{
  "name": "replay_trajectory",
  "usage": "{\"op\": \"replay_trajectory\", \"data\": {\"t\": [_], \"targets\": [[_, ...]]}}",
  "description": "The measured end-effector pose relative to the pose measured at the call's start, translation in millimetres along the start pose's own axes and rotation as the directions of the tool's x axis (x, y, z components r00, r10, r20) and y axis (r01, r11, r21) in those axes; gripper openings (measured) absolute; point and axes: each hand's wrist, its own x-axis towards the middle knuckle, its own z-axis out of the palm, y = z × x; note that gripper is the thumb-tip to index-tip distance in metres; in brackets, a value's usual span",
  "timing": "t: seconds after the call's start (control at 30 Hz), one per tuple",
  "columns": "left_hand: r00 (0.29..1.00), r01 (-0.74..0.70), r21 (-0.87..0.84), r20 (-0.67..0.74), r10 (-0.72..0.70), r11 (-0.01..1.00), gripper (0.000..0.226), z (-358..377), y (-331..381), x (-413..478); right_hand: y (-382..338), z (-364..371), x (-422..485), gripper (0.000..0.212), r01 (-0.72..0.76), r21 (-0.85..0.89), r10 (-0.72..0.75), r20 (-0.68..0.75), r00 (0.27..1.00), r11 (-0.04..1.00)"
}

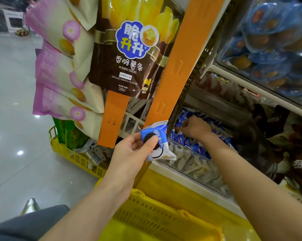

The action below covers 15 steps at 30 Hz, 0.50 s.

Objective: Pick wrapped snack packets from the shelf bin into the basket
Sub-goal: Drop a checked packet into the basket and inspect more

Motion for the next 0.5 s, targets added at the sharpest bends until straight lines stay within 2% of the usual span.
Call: {"op": "replay_trajectory", "data": {"t": [0.1,0.2,0.27,0.37,0.43,0.5], "targets": [[1.0,-0.015,0.003,0.023,0.015,1.0,0.022,0,-3,0,0,-2,0,0.047,-0.016,0.154,0.02,-0.027,0.999,0.988],[0.998,-0.017,-0.02,0.059,0.018,1.0,0.024,1,-4,-2,6,-6,-9,0.032,0.025,0.383,0.045,-0.172,0.984,0.924],[0.995,0.001,-0.045,0.096,0.004,0.999,0.019,2,-4,-4,9,-13,-22,0.019,0.113,0.473,0.049,-0.315,0.948,0.874],[0.992,0.023,-0.053,0.122,-0.016,0.998,0.015,6,-6,-8,12,-27,-53,0.019,0.28,0.551,0.057,-0.516,0.855,0.786],[0.992,0.031,-0.038,0.125,-0.025,0.999,0.013,7,-10,-11,10,-35,-79,0.017,0.345,0.611,0.072,-0.553,0.83,0.712],[0.991,0.042,-0.034,0.129,-0.037,0.999,0.015,9,-14,-13,8,-37,-104,0.015,0.407,0.642,0.022,-0.551,0.834,0.65]]}}
